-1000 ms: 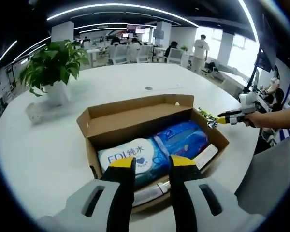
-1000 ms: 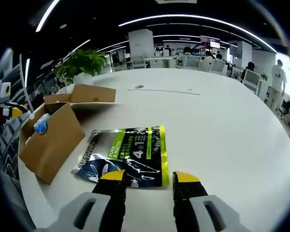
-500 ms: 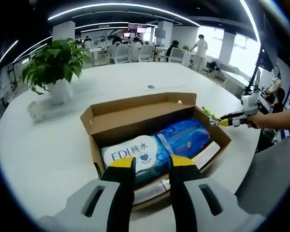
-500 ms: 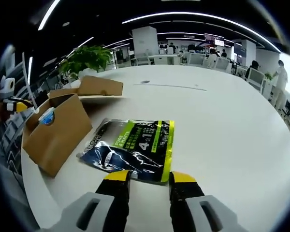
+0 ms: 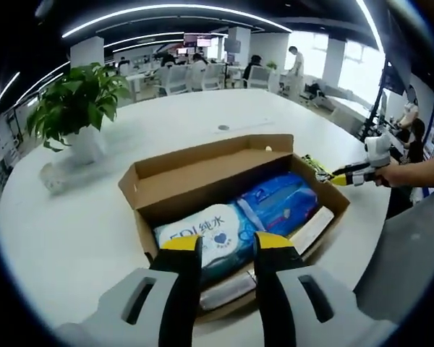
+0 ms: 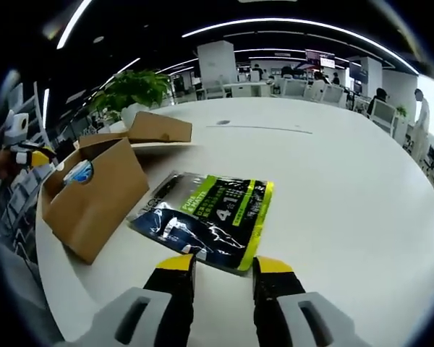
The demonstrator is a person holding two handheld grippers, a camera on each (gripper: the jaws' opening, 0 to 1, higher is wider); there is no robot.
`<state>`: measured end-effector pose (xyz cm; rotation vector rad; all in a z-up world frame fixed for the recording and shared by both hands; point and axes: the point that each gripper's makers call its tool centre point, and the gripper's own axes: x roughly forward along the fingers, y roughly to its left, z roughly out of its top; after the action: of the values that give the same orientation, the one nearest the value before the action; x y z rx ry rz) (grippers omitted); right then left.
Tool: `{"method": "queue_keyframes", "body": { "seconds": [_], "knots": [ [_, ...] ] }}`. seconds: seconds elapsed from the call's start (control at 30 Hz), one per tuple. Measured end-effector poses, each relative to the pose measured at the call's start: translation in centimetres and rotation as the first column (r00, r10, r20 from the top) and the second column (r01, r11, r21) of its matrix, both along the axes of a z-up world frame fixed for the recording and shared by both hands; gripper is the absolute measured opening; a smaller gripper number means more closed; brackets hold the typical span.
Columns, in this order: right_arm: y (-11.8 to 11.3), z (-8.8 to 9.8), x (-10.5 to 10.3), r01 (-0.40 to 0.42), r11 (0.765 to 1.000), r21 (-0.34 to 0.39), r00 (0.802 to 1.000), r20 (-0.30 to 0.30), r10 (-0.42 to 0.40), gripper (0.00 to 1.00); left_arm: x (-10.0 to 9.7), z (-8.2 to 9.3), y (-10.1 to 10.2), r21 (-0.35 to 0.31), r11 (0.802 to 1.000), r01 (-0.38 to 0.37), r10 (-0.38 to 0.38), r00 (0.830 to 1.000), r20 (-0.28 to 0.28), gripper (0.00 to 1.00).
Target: Operate the shoe box by opening the lid, removing the specified soft item, and placing it in the target area until the item is outside and the box remains undamaged.
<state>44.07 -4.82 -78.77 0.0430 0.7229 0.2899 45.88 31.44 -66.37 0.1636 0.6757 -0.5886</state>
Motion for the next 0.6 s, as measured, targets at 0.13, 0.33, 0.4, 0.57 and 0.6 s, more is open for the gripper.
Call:
{"method": "queue_keyframes", "body": {
  "seconds": [0.13, 0.33, 0.4, 0.57, 0.6],
  "knots": [
    [-0.1, 0.4, 0.0, -0.001, 1.0, -0.001, 1.0, 0.012, 0.001, 0.29, 0.2, -0.1, 0.2, 0.019, 1.0, 0.019, -0.019, 1.0, 0.0, 0.3],
    [0.0, 0.8, -0.2, -0.016, 1.0, -0.003, 1.0, 0.021, 0.017, 0.33, 0.5, -0.9, 1.1, 0.109, 0.991, 0.082, -0.082, 0.997, -0.006, 0.36],
    [0.1, 1.1, -0.3, -0.023, 1.0, -0.002, 0.999, 0.03, 0.023, 0.35, 0.6, -1.1, 1.2, 0.141, 0.984, 0.11, -0.11, 0.994, -0.007, 0.38],
    [0.6, 1.8, -0.6, -0.055, 0.998, 0.003, 0.998, 0.04, 0.055, 0.41, 1.1, -1.6, 0.9, 0.195, 0.961, 0.195, -0.196, 0.98, -0.015, 0.45],
    [0.8, 2.0, -0.6, -0.069, 0.998, -0.001, 0.997, 0.044, 0.069, 0.42, 1.3, -1.7, 0.8, 0.216, 0.949, 0.229, -0.232, 0.973, -0.014, 0.46]
  ]
}}
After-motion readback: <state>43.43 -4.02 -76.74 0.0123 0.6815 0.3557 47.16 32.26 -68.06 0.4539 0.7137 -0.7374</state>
